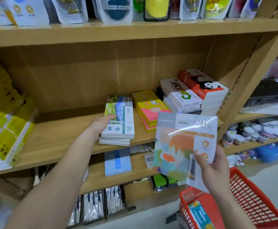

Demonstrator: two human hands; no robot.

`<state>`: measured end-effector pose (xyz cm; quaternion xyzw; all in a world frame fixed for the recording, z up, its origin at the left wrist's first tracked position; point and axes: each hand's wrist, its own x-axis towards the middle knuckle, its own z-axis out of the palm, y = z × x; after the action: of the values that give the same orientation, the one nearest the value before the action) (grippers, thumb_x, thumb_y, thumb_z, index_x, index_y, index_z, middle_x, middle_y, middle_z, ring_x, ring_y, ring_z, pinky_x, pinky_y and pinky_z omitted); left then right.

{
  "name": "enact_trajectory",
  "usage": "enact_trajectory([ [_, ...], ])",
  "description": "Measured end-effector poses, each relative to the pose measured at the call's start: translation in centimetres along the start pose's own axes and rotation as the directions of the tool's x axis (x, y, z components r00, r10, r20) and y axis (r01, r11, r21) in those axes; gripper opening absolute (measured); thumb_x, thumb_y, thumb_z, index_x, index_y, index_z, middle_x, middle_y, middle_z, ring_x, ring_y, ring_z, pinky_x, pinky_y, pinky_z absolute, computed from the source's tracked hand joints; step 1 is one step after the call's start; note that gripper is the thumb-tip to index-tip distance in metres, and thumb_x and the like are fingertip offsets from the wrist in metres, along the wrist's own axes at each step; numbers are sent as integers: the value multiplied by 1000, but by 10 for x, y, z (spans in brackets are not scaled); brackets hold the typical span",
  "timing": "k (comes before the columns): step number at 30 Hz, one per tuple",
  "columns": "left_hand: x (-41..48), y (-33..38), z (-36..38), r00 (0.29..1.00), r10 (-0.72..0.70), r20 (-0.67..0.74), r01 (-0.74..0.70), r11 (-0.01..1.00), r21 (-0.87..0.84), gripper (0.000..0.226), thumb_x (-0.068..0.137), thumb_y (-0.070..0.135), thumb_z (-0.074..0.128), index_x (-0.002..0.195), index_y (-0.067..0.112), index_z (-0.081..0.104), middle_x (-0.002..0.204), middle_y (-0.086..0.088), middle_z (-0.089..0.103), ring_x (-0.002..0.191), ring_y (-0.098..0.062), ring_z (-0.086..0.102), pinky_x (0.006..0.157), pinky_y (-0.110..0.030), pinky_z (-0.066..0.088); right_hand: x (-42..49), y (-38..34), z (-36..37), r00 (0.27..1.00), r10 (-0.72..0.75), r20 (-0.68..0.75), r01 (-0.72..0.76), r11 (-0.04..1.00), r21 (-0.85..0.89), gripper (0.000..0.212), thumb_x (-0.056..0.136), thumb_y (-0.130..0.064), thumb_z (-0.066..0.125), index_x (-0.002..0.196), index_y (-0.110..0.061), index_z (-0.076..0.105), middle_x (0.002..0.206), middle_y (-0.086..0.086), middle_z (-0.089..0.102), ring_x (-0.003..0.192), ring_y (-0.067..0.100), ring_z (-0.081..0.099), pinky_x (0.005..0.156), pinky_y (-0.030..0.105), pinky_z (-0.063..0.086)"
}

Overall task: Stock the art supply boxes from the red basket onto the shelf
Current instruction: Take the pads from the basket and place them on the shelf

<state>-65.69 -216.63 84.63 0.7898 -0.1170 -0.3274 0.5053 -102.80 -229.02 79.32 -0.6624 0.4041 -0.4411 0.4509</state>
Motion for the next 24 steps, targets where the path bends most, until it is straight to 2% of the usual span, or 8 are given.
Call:
enact_trajectory([
  [2,5,-1,6,996,30,-79,-18,989,146,47,80,57,69,93,12,70,84,-6,76,77,-26,71,71,-32,53,10,-2,2,1000,-5,8,5,1000,0,16,92,-25,71,99,-35,60,98,-13,69,90,5,67,72,35,53],
  [4,3,-4,7,989,77,-123,-50,976,212,43,81,58,67,85,15,69,91,-6,76,78,-22,69,69,-31,49,18,-2,5,1000,-7,19,7,1000,9,15,92,-25,71,100,-34,60,97,-15,68,88,0,65,70,31,50],
  [7,-20,-20,6,964,259,-61,-253,964,86,30,81,55,68,101,32,65,102,6,76,82,-11,72,65,-27,52,28,1,8,1000,-10,28,10,1000,6,16,92,-24,71,104,-26,61,99,-12,68,87,-4,65,69,30,48],
  [10,-46,-42,10,890,450,70,-452,892,1,49,74,51,78,113,63,53,110,22,73,95,2,70,69,-13,52,34,1,11,999,-2,33,2,1000,8,16,91,-24,72,101,-30,60,96,-17,69,86,-6,64,67,28,48],
  [14,-39,-47,19,869,491,55,-494,864,95,75,69,55,82,134,54,43,114,27,70,99,5,68,77,-20,52,38,-2,10,999,5,53,-5,1000,12,16,91,-23,72,97,-31,59,95,-27,68,84,-8,64,66,27,47],
  [19,-15,-29,54,882,468,-55,-453,874,175,74,64,65,77,126,47,43,101,32,70,89,9,66,79,-30,54,37,-9,-5,997,-9,73,7,1000,27,16,90,-23,73,95,-32,60,93,-24,70,80,-6,66,63,29,47],
  [22,-9,-21,63,899,437,-16,-428,888,169,88,72,56,79,145,35,33,118,20,70,107,-6,66,92,-34,53,33,-16,-12,994,-18,108,13,999,47,18,89,-23,72,97,-36,63,95,-19,72,81,-2,68,64,30,49],
  [24,-13,-22,54,902,425,73,-430,899,82,87,80,46,78,151,32,31,130,19,63,122,-8,59,97,-26,47,29,-21,-12,989,-23,148,12,997,74,19,85,-29,71,103,-30,64,98,-15,74,84,1,70,67,30,52],
])
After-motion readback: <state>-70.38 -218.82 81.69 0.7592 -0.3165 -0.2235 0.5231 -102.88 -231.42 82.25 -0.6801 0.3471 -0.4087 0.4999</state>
